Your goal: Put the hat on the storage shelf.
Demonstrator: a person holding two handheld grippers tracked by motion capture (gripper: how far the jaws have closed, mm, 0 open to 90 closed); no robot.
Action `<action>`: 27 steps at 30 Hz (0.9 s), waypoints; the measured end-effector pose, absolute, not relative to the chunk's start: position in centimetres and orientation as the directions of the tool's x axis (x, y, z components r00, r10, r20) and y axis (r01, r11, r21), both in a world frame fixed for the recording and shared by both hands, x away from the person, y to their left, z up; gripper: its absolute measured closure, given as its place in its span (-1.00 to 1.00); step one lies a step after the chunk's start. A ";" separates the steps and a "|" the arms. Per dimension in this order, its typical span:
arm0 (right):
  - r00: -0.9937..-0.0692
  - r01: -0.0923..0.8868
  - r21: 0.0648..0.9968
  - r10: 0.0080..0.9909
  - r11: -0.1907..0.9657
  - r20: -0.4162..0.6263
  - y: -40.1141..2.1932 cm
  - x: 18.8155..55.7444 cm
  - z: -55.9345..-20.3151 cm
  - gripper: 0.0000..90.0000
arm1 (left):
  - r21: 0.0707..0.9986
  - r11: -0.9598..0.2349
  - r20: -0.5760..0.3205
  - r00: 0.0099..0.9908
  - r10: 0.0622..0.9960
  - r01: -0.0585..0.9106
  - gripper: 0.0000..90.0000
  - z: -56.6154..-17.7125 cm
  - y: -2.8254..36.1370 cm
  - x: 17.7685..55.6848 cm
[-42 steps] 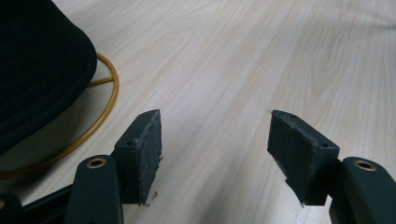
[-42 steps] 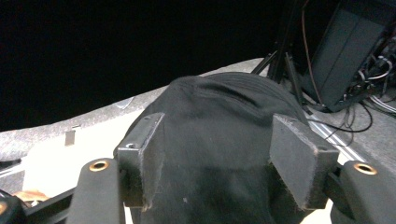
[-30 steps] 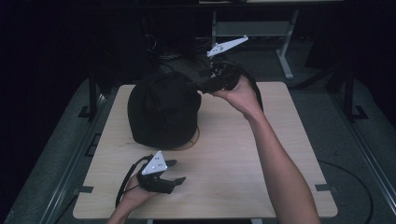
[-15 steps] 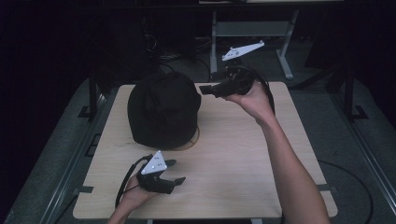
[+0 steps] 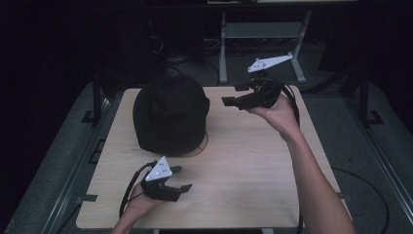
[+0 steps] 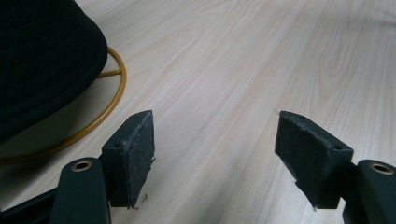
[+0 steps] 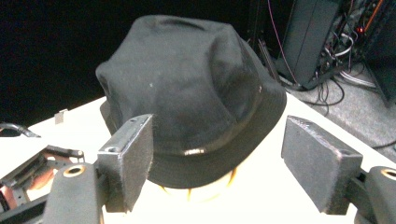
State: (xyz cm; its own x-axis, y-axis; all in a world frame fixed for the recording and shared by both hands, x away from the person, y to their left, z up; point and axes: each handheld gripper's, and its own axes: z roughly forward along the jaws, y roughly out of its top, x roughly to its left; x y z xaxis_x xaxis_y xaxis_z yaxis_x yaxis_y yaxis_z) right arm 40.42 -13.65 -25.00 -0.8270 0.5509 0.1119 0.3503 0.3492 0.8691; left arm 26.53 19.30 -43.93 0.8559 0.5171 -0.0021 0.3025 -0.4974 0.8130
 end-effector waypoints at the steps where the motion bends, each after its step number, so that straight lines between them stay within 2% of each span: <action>1: -0.825 0.352 0.868 0.555 0.350 0.110 -13.9 40.3 -25.2 -0.46 | 0.815 -0.495 -0.004 0.856 0.517 0.303 -0.38 -44.0 19.3 26.6; 27: -0.779 0.426 0.847 0.604 0.318 0.166 -19.9 37.1 -29.9 -0.49 | 0.810 -0.494 -0.013 0.851 0.525 0.317 -0.45 -44.1 19.3 26.5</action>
